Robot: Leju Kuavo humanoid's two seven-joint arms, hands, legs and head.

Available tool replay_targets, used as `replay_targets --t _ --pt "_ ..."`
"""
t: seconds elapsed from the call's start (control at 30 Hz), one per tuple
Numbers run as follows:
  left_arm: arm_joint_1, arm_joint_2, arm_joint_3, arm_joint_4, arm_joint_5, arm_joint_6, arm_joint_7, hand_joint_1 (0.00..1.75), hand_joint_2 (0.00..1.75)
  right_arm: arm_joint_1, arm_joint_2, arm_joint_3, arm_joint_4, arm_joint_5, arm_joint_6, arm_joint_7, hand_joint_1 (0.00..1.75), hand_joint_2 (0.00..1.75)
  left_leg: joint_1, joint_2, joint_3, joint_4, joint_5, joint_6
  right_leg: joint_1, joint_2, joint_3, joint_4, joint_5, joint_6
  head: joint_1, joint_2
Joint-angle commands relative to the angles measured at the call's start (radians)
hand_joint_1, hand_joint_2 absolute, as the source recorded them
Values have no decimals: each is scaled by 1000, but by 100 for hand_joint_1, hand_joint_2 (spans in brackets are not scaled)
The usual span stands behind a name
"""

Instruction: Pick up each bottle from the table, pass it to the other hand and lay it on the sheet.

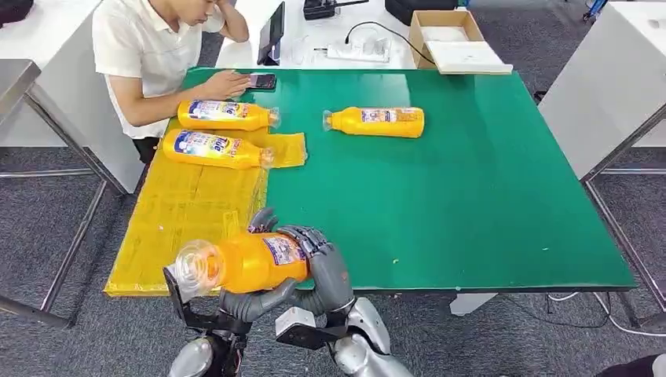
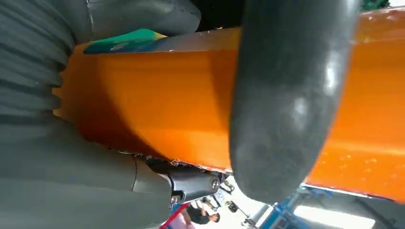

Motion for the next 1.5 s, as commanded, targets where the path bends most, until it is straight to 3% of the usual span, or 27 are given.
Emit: replay_targets --t 0.03,0.47,0.5,0.53,0.57,0.6,0.63,1.5 --pt "-37 38 -94 56 3 -35 -7 0 175 -62 -2 130 90 -30 7 6 175 175 0 2 2 -1 0 -1 0 -1 2 -1 0 -1 0 0" --pt "-44 29 -83 51 -7 -28 -27 0 175 -73 7 141 131 -44 8 11 175 175 0 2 4 -1 -1 -1 0 -1 4 -1 -1 -1 0 0" --pt "-44 19 -68 52 7 -11 -20 16 175 -71 8 146 135 -41 5 14 175 175 -1 1 4 -1 -1 -1 0 -2 3 -1 -1 -1 0 0" --pt "-43 13 -60 52 13 -2 -19 154 175 -70 8 148 138 -40 5 17 175 175 -1 1 2 0 0 -1 0 -1 1 -1 0 -1 0 0" --pt "-42 4 -42 49 19 30 -16 175 175 -64 13 152 142 -39 2 25 131 175 0 1 4 -1 -1 -1 0 -2 4 -1 -1 -1 0 0" --pt "-42 -3 -26 46 23 61 -13 175 175 -59 16 158 149 -35 0 33 31 175 -1 1 3 -1 -1 -1 0 -1 3 -1 -1 -1 0 0" --pt "-41 -7 -17 45 30 73 -9 175 175 -56 18 161 152 -36 2 37 3 175 -1 1 2 0 -1 -1 0 -1 2 -1 -1 -1 0 0" --pt "-40 -4 -16 44 30 74 -9 175 175 -53 18 163 155 -34 -3 37 3 175 -1 0 3 -1 -1 -1 0 -3 3 -1 -1 -1 0 0"
